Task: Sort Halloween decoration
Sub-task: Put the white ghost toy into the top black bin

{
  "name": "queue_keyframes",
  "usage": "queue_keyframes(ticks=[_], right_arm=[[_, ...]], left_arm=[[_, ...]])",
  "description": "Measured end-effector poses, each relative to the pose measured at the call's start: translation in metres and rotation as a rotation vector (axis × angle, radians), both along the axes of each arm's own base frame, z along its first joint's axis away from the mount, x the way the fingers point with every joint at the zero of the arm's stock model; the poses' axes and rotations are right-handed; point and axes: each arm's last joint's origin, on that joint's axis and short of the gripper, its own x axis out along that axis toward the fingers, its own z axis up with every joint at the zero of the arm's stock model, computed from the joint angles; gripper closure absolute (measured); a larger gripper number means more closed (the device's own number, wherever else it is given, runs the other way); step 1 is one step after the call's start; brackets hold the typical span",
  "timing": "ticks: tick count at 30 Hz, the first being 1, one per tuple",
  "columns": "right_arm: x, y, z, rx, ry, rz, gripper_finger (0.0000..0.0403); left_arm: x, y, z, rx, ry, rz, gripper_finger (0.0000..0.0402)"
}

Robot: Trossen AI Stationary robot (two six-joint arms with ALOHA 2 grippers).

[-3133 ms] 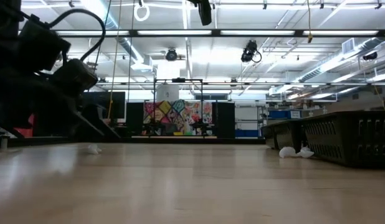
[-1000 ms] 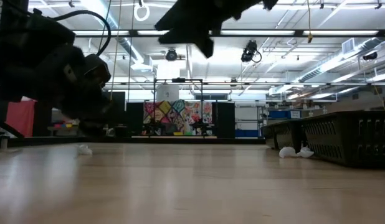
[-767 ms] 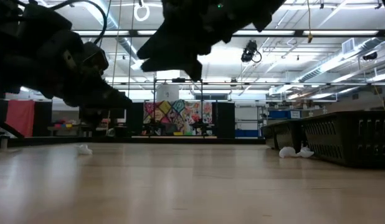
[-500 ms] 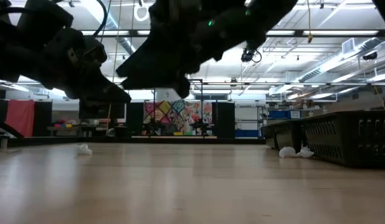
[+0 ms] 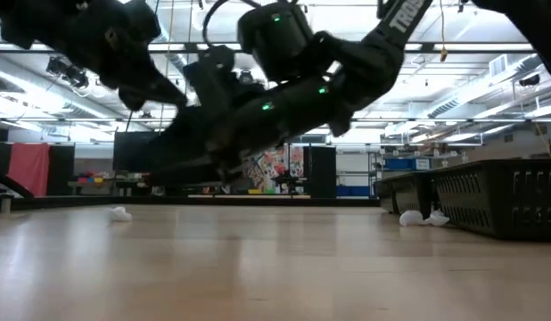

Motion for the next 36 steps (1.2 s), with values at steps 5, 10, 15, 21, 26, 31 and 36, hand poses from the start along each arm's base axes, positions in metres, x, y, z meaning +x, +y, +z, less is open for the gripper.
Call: queue_keyframes(ticks=[5, 10, 15, 21, 26, 31, 36], right_arm=[[0.021, -0.001, -0.004, -0.079, -0.055, 0.007, 0.0150], [0.040, -0.007, -0.008, -0.130, -0.099, -0.015, 0.0149], [0.044, -0.021, -0.014, -0.186, -0.133, -0.048, 0.0161], [0.050, -0.038, -0.038, -0.140, -0.145, -0.012, 0.0165], [0.054, -0.039, -0.046, -0.169, -0.123, 0.010, 0.0166], [0.054, -0.039, -0.049, -0.225, -0.077, 0.055, 0.0182], [0.053, -0.044, -0.050, -0.216, -0.047, 0.081, 0.0233]], left_arm=[[-0.006, 0.002, 0.023, 0.032, -0.001, 0.011, 0.0401], [-0.013, 0.003, 0.041, 0.035, -0.027, 0.023, 0.0401], [-0.023, 0.007, 0.053, 0.055, -0.049, 0.076, 0.0401], [-0.031, 0.008, 0.057, 0.063, -0.064, 0.079, 0.0401], [-0.031, 0.008, 0.060, 0.057, -0.090, 0.081, 0.0401], [-0.032, 0.008, 0.060, 0.057, -0.089, 0.080, 0.0401], [-0.031, 0.008, 0.060, 0.057, -0.090, 0.080, 0.0401]])
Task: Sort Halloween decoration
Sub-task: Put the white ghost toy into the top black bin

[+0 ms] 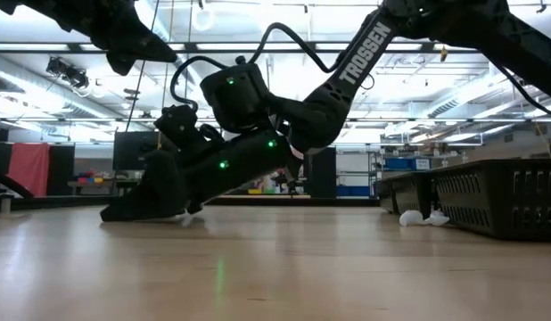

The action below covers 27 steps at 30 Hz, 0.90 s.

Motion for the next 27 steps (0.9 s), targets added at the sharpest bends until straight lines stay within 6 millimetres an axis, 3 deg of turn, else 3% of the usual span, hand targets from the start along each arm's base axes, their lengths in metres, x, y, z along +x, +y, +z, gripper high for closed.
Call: queue_keyframes(ticks=[9, 18, 27], right_arm=[[-0.001, 0.003, -0.001, 0.017, 0.009, 0.038, 0.0316], [-0.001, 0.002, 0.000, 0.051, -0.001, 0.047, 0.0324], [-0.003, -0.002, 0.015, 0.066, 0.050, 0.072, 0.0325]], left_arm=[[0.000, 0.000, 0.000, -0.001, 0.000, 0.000, 0.0401], [0.000, 0.000, 0.000, -0.013, -0.002, 0.003, 0.0401], [-0.001, 0.000, -0.002, -0.009, 0.021, 0.001, 0.0401]])
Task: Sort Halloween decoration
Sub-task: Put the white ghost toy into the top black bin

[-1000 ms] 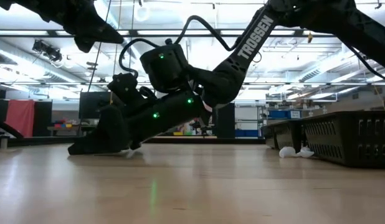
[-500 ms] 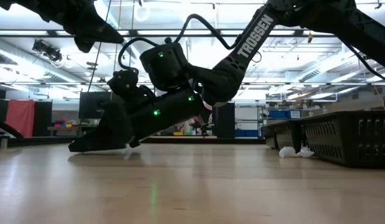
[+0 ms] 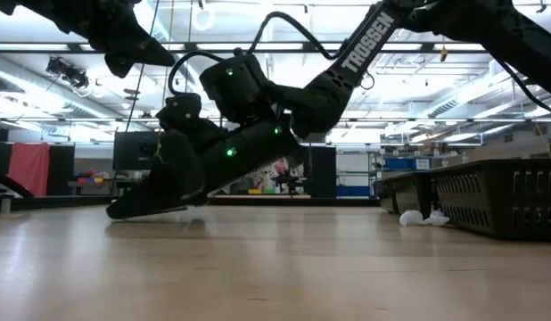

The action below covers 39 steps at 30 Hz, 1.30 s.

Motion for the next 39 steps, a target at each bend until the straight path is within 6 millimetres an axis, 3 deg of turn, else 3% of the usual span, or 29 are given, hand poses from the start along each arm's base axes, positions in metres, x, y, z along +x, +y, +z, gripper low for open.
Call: queue_keyframes(ticks=[7, 20, 31, 35, 39], right_arm=[[-0.008, -0.005, 0.023, -0.007, 0.111, 0.035, 0.0326], [-0.040, -0.007, 0.103, -0.015, 0.277, 0.102, 0.0326], [-0.108, -0.024, 0.168, 0.012, 0.649, -0.051, 0.0326], [-0.139, -0.037, 0.172, -0.013, 0.913, -0.205, 0.0326], [-0.163, -0.047, 0.182, -0.053, 1.064, -0.323, 0.0326]], left_arm=[[-0.003, 0.001, -0.007, -0.034, 0.070, 0.021, 0.0401], [-0.005, 0.001, -0.016, -0.118, 0.135, 0.073, 0.0402], [0.020, -0.005, -0.035, -0.218, 0.194, 0.117, 0.0402], [0.034, -0.008, -0.042, -0.243, 0.195, 0.110, 0.0402], [0.052, -0.010, -0.044, -0.307, 0.130, 0.035, 0.0402]])
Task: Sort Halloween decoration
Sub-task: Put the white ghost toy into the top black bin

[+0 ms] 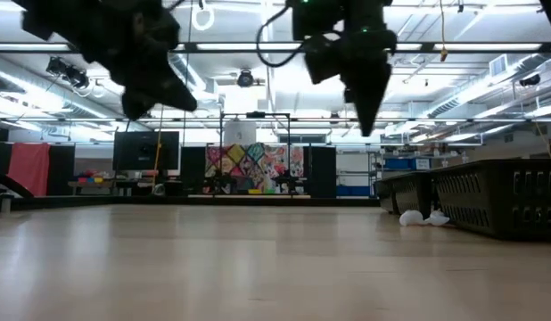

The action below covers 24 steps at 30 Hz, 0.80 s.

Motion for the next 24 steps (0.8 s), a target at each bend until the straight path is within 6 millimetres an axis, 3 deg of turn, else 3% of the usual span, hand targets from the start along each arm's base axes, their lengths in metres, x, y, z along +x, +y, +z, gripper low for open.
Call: queue_keyframes(ticks=[6, 10, 19, 24], right_arm=[[-0.028, -0.021, 0.012, -0.049, 0.131, -0.136, 0.0326], [-0.048, -0.037, 0.008, -0.068, 0.182, -0.206, 0.0326], [-0.076, -0.075, -0.035, -0.008, 0.176, -0.324, 0.0325], [-0.085, -0.090, -0.053, 0.068, 0.155, -0.368, 0.0309]], left_arm=[[0.026, 0.006, -0.018, -0.087, -0.009, -0.065, 0.0402], [0.040, 0.008, -0.028, -0.112, -0.045, -0.059, 0.0402], [0.064, 0.012, -0.038, -0.095, -0.177, -0.048, 0.0402], [0.074, 0.011, -0.045, -0.079, -0.152, -0.058, 0.0395]])
